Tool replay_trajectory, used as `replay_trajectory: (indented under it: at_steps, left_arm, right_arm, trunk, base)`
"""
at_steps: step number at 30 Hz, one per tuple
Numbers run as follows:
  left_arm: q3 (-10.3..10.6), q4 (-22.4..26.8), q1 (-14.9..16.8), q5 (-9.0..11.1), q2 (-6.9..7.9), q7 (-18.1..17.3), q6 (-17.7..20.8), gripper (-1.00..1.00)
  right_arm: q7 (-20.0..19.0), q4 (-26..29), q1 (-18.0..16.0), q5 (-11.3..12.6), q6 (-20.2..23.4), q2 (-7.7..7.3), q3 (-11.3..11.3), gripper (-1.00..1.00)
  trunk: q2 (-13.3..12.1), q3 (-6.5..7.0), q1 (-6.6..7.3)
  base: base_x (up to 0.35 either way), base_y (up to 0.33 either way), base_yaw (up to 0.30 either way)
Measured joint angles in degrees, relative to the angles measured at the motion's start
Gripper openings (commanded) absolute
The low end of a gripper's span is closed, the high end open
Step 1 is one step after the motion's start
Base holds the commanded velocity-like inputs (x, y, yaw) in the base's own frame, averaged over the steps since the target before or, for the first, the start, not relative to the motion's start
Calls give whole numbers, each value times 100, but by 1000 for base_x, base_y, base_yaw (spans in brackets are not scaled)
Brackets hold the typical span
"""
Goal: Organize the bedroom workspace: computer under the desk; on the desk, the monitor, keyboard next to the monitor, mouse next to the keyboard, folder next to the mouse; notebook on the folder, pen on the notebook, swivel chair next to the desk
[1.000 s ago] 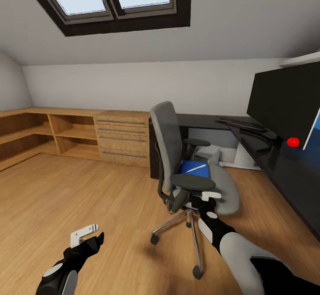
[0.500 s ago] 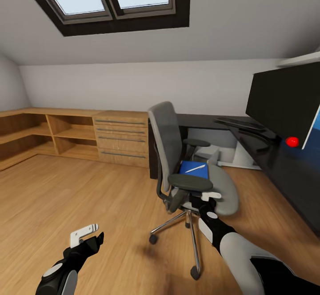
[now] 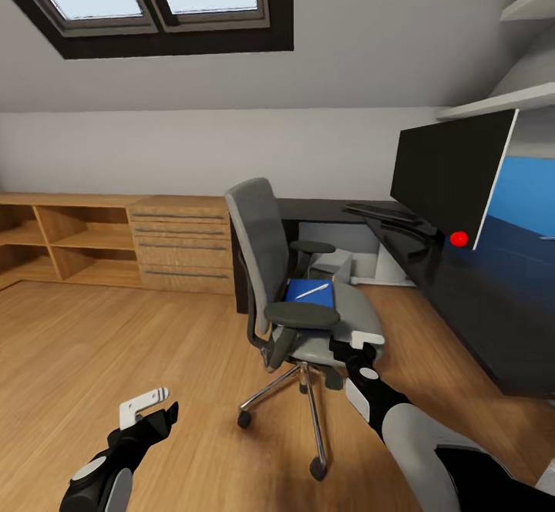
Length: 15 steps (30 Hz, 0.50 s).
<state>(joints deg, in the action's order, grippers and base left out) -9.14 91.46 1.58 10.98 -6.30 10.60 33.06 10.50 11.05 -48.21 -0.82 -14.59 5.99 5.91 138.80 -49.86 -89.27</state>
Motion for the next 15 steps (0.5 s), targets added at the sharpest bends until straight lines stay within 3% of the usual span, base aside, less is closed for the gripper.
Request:
replay_trajectory:
  at_steps: [15]
  left_arm:
    - [-347, 12, 0, 10, -7, 6, 23, 100]
  right_arm:
    - [0, 0, 0, 2, 0, -21, 1, 100]
  trunk:
    - [0, 10, 0]
  base:
    - [0, 0, -225]
